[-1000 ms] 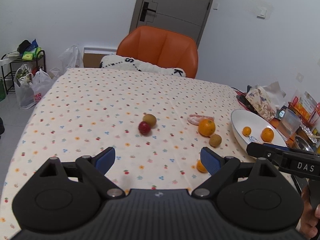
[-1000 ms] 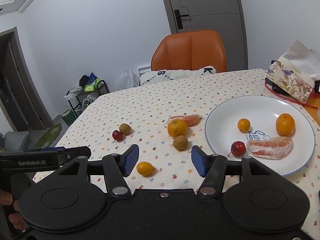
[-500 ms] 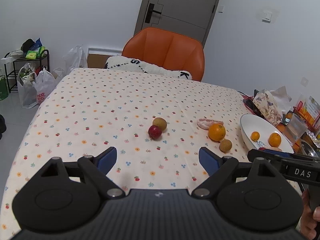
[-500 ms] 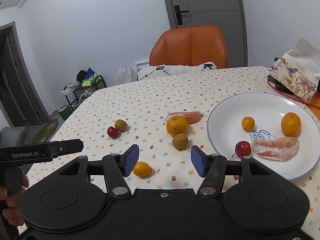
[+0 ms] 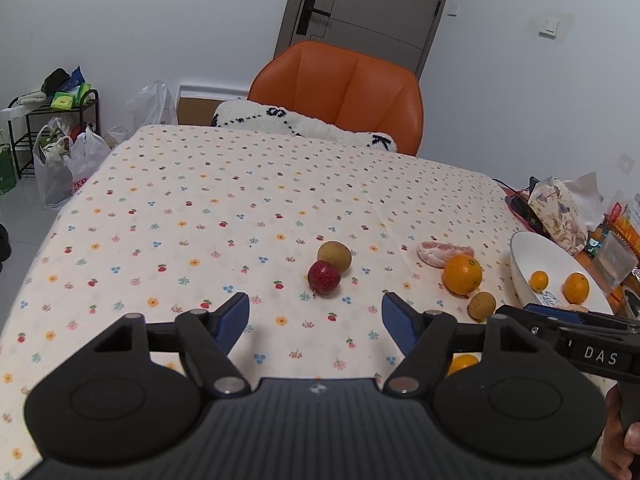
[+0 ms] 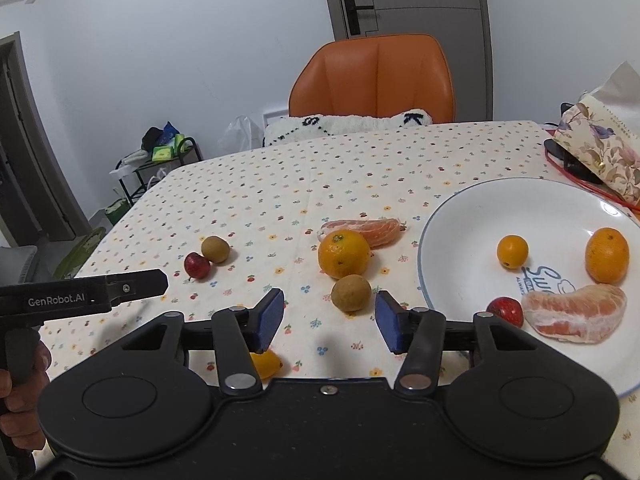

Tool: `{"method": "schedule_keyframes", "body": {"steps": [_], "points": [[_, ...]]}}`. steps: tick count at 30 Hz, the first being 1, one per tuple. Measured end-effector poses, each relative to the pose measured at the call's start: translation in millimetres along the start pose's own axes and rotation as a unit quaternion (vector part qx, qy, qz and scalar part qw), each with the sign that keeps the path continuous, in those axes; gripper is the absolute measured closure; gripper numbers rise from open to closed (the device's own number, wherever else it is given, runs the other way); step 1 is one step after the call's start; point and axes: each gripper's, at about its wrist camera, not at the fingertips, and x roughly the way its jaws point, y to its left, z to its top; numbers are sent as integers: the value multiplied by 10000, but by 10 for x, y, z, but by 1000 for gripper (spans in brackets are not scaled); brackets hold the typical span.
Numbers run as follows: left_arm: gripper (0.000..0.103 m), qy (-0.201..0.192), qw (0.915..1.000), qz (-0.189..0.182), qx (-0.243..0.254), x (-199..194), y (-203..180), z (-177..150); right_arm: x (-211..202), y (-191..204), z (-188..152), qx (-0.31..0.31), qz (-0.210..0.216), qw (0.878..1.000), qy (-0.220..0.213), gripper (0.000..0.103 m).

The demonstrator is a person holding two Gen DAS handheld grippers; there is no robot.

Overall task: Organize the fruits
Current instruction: 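Move both open tools back toward the kiwis and remaining fruit, then grasp a red apple with the left tool while the right tool grasps a kiwi, then carry the red apple and the kiwi in both tools over the white plate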

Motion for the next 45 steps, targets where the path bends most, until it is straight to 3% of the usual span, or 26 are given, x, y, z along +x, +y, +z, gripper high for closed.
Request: {"method": "schedule_keyframes", "body": {"steps": [7, 12, 17, 19, 26, 45], "points": [[42, 72, 10000, 14, 37, 174, -24, 32, 125, 14, 32, -116, -212, 9997, 4, 61], [54, 89, 9999, 50, 134, 304, -64, 71, 208, 1, 53, -202, -335, 9992, 63, 65], [58, 99, 9997, 104, 200, 424, -90, 98, 285, -16, 67, -241, -334, 9991, 131, 70], [62, 134, 9996, 127, 221, 472, -93, 103, 313, -24, 69, -265, -340, 9990, 142, 75], [80, 128, 9992, 201, 327, 548, -112, 100, 339, -27, 85, -340, -319, 9988, 151, 79], [81, -75, 9991, 33, 412, 190, -316, 128, -39, -79, 78, -177, -206, 9995, -147, 79]]}}
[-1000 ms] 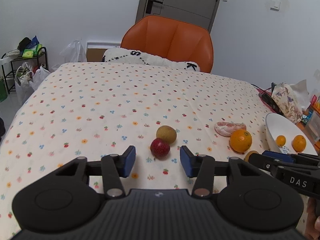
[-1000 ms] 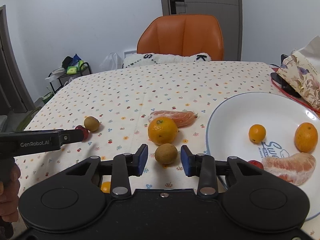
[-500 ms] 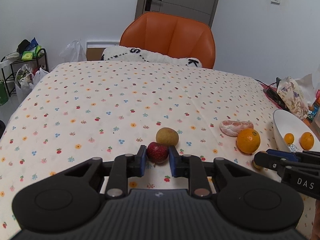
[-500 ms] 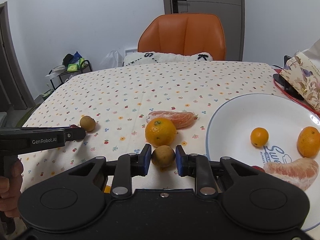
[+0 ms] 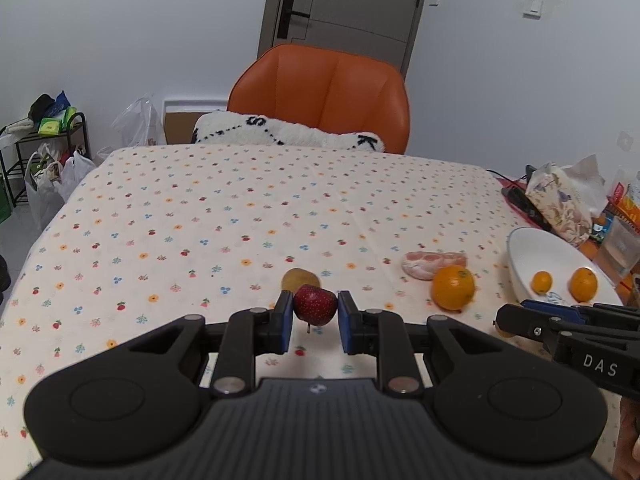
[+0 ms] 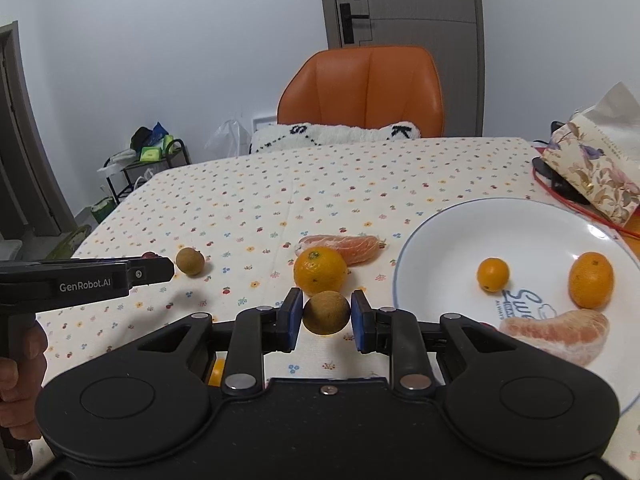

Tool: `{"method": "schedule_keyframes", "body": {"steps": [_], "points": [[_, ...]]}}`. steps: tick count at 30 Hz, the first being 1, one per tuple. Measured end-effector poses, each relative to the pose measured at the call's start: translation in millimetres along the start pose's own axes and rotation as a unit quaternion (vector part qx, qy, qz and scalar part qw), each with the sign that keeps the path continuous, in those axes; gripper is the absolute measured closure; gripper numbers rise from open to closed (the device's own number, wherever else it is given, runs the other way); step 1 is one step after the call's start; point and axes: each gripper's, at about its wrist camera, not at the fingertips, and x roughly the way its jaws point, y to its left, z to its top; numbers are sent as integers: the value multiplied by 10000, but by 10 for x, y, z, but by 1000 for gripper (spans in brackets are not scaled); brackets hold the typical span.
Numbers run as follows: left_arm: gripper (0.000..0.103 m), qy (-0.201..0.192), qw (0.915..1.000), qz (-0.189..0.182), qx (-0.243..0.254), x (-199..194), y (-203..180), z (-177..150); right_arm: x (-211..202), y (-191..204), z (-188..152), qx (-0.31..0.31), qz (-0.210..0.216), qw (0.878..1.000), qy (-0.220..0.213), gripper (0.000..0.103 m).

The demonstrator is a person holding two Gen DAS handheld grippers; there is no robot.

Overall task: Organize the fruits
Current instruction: 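Carry the red apple and the kiwi in both tools over the white plate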

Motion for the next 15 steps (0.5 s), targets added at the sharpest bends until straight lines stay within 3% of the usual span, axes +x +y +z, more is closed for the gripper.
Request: {"method": "schedule_keyframes", "body": {"steps": [15], "points": [[81, -226, 9988, -357, 247, -304, -550, -2, -511, -376, -64, 293, -190, 9987, -362, 79]]}}
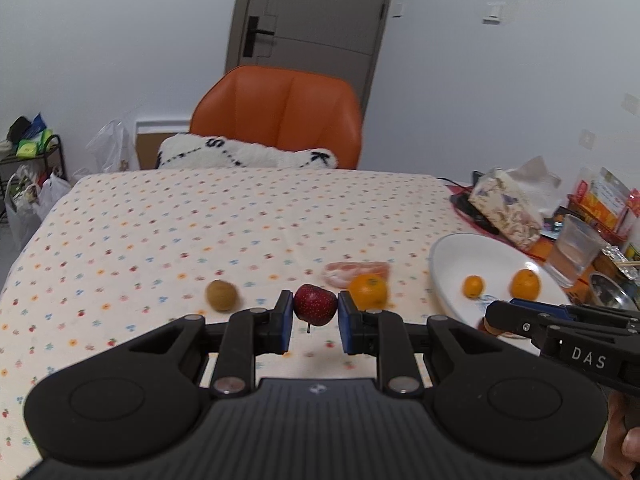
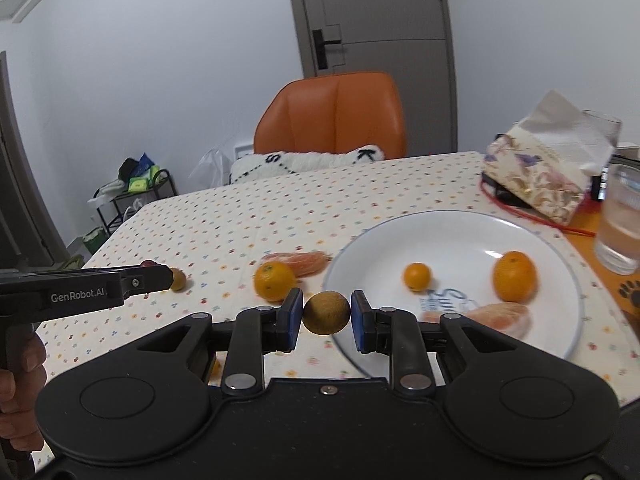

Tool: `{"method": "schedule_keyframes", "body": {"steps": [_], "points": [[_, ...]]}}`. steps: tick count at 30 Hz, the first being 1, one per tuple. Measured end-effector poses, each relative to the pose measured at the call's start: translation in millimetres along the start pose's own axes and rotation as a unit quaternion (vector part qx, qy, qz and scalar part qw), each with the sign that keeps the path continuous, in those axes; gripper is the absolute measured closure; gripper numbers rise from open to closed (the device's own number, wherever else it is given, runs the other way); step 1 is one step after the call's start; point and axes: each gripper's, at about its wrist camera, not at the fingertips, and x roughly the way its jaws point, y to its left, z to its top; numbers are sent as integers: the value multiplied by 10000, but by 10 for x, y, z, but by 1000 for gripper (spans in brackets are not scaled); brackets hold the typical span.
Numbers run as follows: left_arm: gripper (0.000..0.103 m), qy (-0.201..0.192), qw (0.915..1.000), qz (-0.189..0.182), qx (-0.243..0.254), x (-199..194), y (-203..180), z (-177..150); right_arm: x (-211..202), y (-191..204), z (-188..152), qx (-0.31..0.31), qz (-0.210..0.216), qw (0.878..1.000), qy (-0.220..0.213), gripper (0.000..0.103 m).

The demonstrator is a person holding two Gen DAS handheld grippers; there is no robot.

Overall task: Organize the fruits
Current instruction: 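Carry the red apple and the kiwi in both tools over the white plate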

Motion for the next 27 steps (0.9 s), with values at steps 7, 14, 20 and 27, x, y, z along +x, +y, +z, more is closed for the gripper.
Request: {"method": "schedule_keyframes", "body": {"steps": [7, 14, 20, 27], "points": [[81, -2, 9997, -192, 132, 6, -273, -25, -137, -246, -53, 173, -158, 9997, -63, 79], [81, 26, 9990, -370, 267, 43, -507, -44, -284, -458, -91, 329, -332, 9988, -164, 79], [81, 55, 9979, -519, 387, 120, -710, -48, -354, -630, -131, 473, -485, 9975, -203, 79], [81, 134, 9967, -634, 490, 245, -902, -59, -362, -774, -144, 572, -546, 9966, -236, 79]]}}
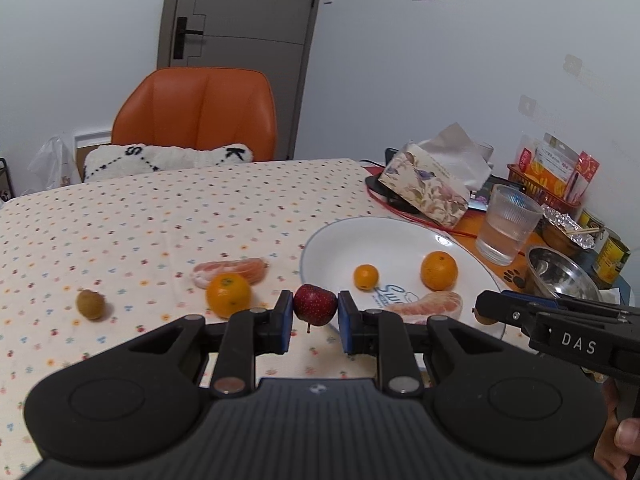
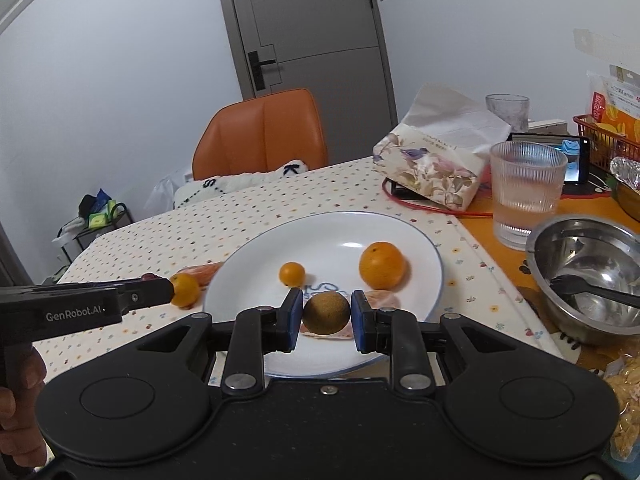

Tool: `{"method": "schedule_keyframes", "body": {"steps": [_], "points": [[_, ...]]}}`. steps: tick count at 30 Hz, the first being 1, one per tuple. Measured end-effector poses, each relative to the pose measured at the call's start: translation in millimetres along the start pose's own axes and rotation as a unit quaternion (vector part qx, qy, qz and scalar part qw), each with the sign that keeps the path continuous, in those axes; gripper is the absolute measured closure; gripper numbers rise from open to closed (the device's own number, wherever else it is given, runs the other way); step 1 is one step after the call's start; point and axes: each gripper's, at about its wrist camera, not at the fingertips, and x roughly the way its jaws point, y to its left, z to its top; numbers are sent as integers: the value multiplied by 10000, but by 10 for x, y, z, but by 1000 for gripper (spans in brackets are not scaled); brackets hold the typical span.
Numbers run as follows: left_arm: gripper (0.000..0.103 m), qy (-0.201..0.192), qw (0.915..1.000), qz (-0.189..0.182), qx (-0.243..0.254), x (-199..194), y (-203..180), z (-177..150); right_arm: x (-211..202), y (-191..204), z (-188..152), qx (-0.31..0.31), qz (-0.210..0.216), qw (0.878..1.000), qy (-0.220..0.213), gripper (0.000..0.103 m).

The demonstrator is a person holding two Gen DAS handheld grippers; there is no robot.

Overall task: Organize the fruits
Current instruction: 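Carry the red apple and the kiwi in both tools over the white plate, then open the left tool to drop the apple while the right tool releases the kiwi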

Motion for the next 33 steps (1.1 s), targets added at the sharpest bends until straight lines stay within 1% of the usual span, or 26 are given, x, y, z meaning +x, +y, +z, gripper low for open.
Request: {"method": "schedule_keyframes", "body": {"steps": [13, 21, 23, 25, 26, 27, 29, 31, 33], "points": [[81, 180, 9996, -86, 189, 331, -195, 44, 225, -155, 23, 145, 61, 9999, 35, 79], [81, 332, 9992, -100, 191, 497, -187, 55, 359, -170, 77, 157, 111, 9998, 10, 79], [80, 310, 9994, -72, 159, 504, -170, 55, 381, -166, 85, 167, 125, 9998, 1, 79], [77, 311, 9994, -42, 173, 505, -160, 59, 397, -166, 86, 182, 131, 9997, -25, 78], [77, 329, 9993, -42, 167, 506, -152, 63, 402, -165, 86, 198, 138, 9997, -49, 77], [75, 357, 9992, -27, 157, 504, -140, 64, 407, -162, 88, 226, 144, 9996, -67, 72], [73, 382, 9992, -3, 103, 491, -103, 65, 414, -142, 87, 214, 141, 9997, -46, 72], [67, 377, 9993, 31, 66, 463, -65, 64, 421, -113, 81, 176, 195, 9997, 3, 69], [59, 361, 9993, 85, 51, 426, -33, 62, 413, -85, 64, 158, 198, 9997, 23, 66]]}}
